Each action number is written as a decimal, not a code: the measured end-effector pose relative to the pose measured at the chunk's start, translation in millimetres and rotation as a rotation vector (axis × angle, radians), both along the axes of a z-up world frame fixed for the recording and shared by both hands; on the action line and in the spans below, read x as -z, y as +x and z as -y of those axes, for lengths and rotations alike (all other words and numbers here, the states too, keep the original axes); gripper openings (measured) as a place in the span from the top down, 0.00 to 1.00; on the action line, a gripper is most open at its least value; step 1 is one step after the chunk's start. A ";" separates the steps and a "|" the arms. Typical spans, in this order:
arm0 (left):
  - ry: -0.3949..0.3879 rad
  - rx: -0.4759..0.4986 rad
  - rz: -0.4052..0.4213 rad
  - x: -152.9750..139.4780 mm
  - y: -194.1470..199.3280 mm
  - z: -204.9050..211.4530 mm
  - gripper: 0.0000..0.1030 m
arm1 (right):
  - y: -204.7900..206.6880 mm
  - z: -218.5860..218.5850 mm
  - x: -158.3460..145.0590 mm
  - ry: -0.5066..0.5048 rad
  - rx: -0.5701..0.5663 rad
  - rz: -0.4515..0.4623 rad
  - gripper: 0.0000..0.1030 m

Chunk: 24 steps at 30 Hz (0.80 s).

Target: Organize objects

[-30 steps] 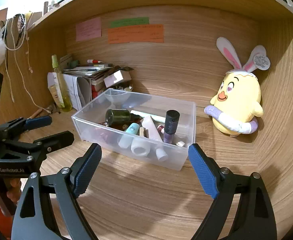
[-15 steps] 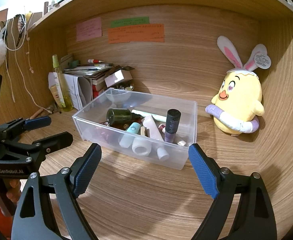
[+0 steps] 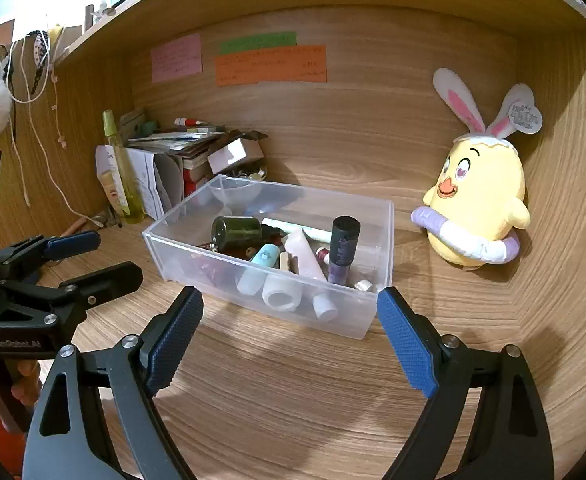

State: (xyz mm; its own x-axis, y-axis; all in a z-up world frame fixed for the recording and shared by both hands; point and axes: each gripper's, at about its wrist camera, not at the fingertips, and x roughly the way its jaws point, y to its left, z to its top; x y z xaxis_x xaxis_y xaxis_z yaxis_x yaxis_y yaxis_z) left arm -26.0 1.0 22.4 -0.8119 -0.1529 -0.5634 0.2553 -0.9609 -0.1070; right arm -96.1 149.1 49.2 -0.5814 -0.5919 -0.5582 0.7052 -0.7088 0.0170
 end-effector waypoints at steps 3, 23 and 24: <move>-0.001 0.002 0.001 0.0 -0.2 -0.3 0.07 | -0.6 0.1 0.3 0.000 0.002 0.002 0.15; 0.006 0.022 0.010 3.5 -3.7 -0.6 0.06 | -3.6 3.5 3.7 0.003 0.003 0.009 0.15; 0.003 0.023 0.012 3.9 -4.1 -1.6 0.05 | -3.7 3.7 4.2 0.004 0.002 0.010 0.15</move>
